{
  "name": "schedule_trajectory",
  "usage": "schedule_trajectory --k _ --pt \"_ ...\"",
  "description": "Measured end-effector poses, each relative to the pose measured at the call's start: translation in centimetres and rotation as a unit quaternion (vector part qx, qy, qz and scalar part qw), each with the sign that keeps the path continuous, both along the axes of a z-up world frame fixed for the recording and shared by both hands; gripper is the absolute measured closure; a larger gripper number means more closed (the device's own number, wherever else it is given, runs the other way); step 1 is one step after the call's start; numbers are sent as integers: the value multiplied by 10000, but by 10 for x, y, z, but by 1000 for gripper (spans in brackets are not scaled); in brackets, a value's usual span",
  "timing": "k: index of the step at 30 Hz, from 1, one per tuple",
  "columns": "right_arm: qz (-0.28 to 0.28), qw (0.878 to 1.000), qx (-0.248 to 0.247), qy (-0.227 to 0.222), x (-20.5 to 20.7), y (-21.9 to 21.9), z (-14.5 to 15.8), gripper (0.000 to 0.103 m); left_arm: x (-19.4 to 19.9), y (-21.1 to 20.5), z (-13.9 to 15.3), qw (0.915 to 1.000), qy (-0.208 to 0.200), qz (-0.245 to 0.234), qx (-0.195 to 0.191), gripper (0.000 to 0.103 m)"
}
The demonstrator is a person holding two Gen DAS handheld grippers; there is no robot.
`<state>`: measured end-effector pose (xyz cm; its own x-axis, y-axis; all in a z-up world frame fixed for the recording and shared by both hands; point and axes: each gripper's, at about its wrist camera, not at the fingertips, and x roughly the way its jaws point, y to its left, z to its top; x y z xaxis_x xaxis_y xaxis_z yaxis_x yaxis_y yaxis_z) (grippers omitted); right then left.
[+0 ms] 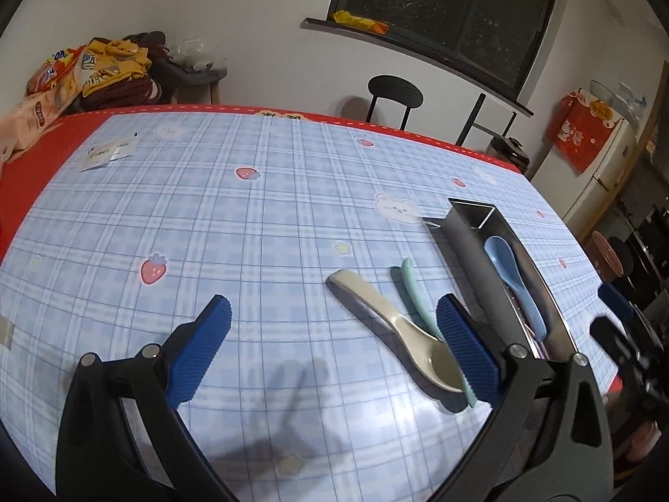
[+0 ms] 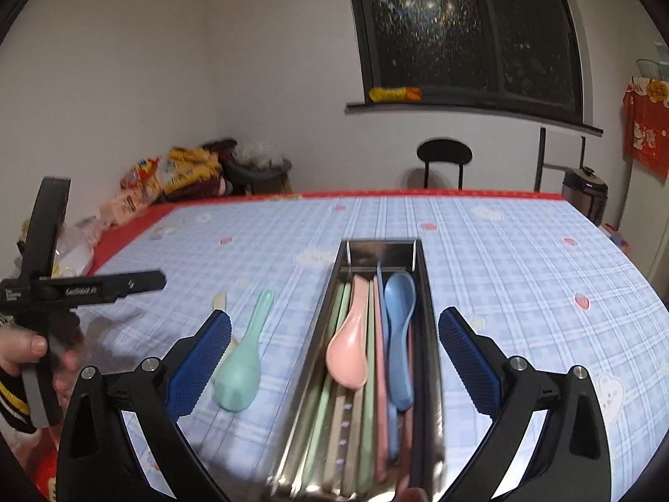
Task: Organize utensils
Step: 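Close the right tool on the green spoon while the left tool reaches the beige spoon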
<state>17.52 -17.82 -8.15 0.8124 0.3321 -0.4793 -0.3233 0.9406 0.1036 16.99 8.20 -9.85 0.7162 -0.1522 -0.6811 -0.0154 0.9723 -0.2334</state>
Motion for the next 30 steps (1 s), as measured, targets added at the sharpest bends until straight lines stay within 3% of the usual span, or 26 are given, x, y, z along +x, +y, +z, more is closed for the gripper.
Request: schedule_trajectory --k 5,15,24,27,30 --pt "-148 9982 -554 151 -2 23 -4 6 11 2 -6 9998 119 -134 -9 6" --pt "175 9943 -645 831 25 52 5 7 27 12 -4 9993 221 -295 -103 6" --pt "604 9830 -790 1543 39 83 -10 38 39 26 -25 9952 524 -441 -693 8" --pt "724 9780 -862 1756 46 92 -11 48 41 29 -31 9922 630 -491 -962 17" --pt "799 9726 -1137 1863 51 105 -14 54 42 28 -33 9915 646 -537 -991 24"
